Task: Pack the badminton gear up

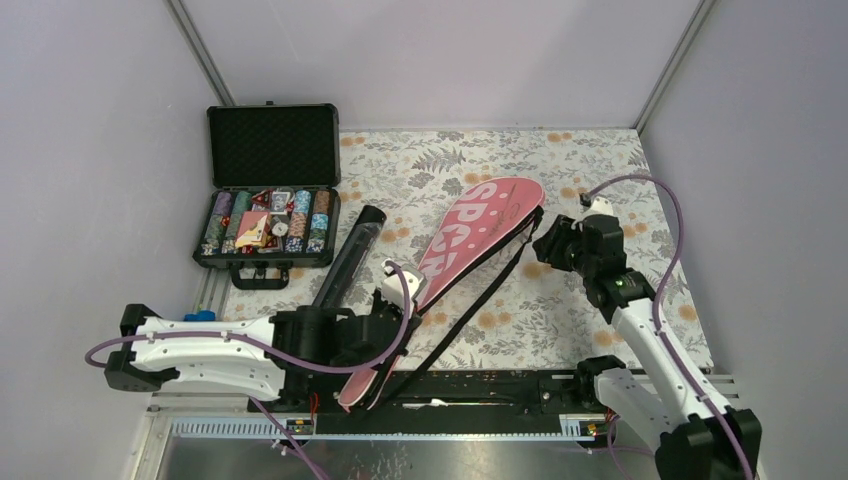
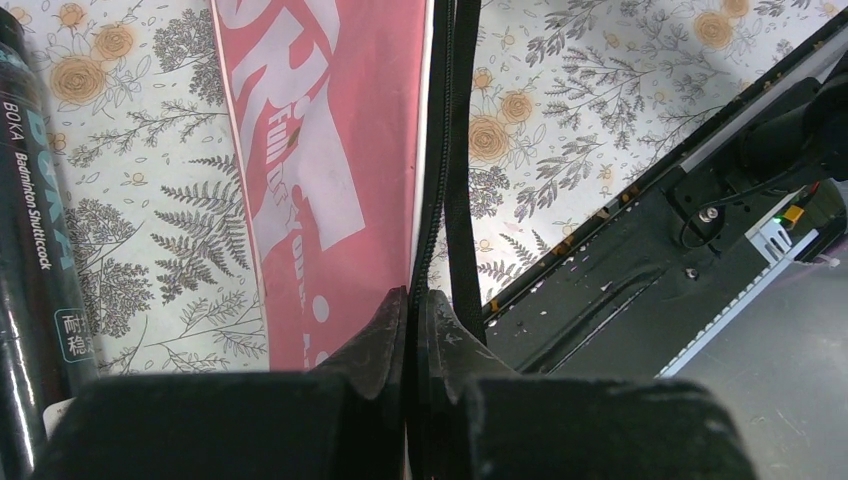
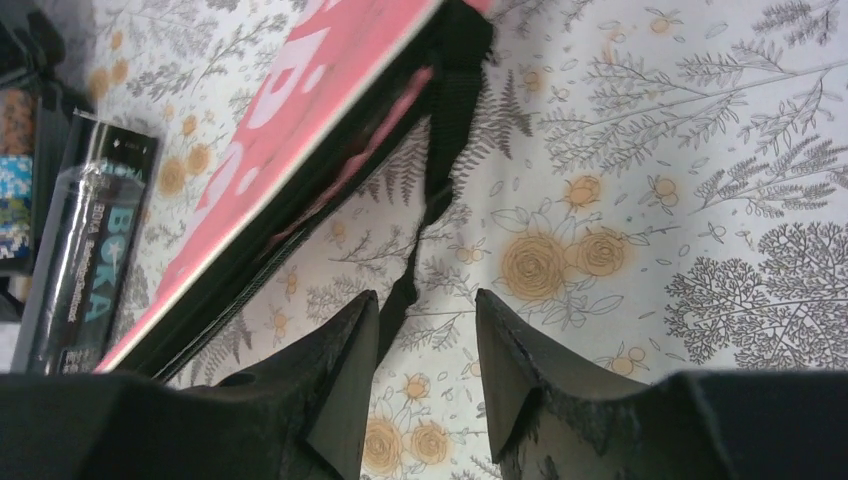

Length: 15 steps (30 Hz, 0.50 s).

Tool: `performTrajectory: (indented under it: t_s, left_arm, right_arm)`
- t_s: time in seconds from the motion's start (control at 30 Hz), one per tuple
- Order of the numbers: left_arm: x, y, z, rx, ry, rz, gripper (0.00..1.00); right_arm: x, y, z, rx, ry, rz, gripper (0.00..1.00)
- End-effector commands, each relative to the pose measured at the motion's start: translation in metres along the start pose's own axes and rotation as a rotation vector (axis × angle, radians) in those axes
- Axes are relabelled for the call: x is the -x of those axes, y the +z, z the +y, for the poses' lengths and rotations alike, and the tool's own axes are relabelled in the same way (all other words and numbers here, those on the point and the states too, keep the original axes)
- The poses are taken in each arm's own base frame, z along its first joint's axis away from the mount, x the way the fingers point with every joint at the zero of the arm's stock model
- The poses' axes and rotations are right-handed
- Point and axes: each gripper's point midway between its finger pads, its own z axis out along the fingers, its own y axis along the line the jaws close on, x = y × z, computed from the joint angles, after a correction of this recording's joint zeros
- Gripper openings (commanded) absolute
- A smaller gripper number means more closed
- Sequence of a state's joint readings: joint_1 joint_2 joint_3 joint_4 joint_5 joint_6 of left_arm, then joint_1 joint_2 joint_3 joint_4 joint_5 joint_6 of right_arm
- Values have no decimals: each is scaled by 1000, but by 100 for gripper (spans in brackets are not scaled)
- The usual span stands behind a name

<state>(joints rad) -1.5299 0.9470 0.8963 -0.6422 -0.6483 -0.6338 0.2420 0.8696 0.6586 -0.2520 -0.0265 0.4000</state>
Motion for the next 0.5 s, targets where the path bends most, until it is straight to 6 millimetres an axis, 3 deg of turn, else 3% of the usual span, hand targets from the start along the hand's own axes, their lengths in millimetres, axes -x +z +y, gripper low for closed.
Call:
performTrajectory:
  t_s: [0.0,0.1,0.27,0.47]
  left_arm:
    - [40,-14,-14,-74,-140,-111,0]
    - [43,-18,-16,-94,-156,-119,0]
    - [47,-23,-15,-103,-169,-126,0]
    - [53,-28,-19,-144,-213,-147,0]
  right_arm:
    - [8,18,-4,102,146,-65,46]
    - [15,30,-14,134,196,-120,47]
    - [12,39,-9,224,207,-103,54]
    - [1,58,-36,151,260,-101,50]
